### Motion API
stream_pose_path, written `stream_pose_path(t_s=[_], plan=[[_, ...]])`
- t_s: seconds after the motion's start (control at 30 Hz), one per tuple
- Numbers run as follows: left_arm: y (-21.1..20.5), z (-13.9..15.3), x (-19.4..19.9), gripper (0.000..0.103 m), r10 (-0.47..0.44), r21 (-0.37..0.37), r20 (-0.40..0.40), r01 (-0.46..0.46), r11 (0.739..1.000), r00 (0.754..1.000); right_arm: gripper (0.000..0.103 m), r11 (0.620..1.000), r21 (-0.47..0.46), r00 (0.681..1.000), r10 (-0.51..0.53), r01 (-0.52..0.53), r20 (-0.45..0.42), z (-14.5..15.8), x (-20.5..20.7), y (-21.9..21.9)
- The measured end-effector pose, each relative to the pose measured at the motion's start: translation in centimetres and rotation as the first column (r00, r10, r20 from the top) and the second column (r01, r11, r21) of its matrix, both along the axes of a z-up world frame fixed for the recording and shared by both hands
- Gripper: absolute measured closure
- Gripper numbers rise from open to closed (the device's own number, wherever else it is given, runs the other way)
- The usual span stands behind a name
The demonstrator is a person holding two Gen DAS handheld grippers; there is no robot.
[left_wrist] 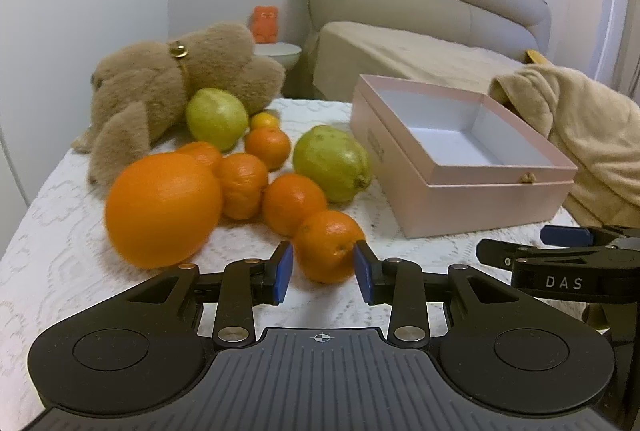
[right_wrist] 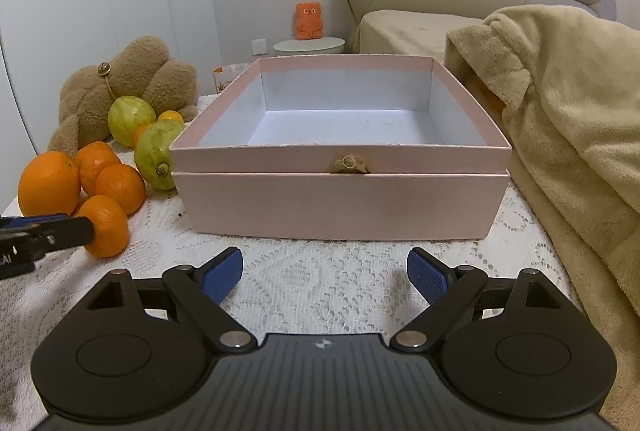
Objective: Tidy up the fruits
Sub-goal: 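Move the left tool to a tangerine in the fruit pile and grasp it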
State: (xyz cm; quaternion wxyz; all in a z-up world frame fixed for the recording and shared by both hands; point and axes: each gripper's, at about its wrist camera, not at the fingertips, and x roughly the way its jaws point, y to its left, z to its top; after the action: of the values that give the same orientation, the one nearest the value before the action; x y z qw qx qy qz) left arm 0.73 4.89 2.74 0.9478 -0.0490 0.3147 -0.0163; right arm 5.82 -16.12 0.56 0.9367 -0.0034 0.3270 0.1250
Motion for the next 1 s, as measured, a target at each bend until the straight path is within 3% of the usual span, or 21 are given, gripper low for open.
stream_pose_path(t_s=[0.2,0.53,0.73,0.83,1.0], plan=[[-0.9,-0.6,1.6,0.049,-0.004,0.028,-0.005,0.004,1.0,1.0,0.013,1.0,0.0,1.0,-0.001,0.001,0.001,0.0,-0.1,0.0],[-1.6,-1.0,3.2,0.046,-0.01,0.034,-0.004,0.01,0.999,1.0,0.013,1.0,0.005,1.0,-0.004,0.004,-0.005,-0.1,0.0,-0.1],[-1.8,-1.0,3.1,0.048,-0.007,0.042,0.001,0.007,0.999,1.0,0.013,1.0,0.005,1.0,-0.004,0.004,-0.006,-0.1,0.0,-0.1],[-1.5,-0.9,2.8,0.056,-0.021,0.015,0.009,0.021,1.0,1.0,0.013,1.0,0.006,1.0,-0.005,0.005,-0.007,-0.1,0.0,-0.1],[-0.1,-0.4,0.3,0.059,-0.04,0.004,0.057,0.04,0.999,0.998,0.013,1.0,0.012,1.0,-0.007,0.008,-0.011,-0.2,0.0,-0.2]])
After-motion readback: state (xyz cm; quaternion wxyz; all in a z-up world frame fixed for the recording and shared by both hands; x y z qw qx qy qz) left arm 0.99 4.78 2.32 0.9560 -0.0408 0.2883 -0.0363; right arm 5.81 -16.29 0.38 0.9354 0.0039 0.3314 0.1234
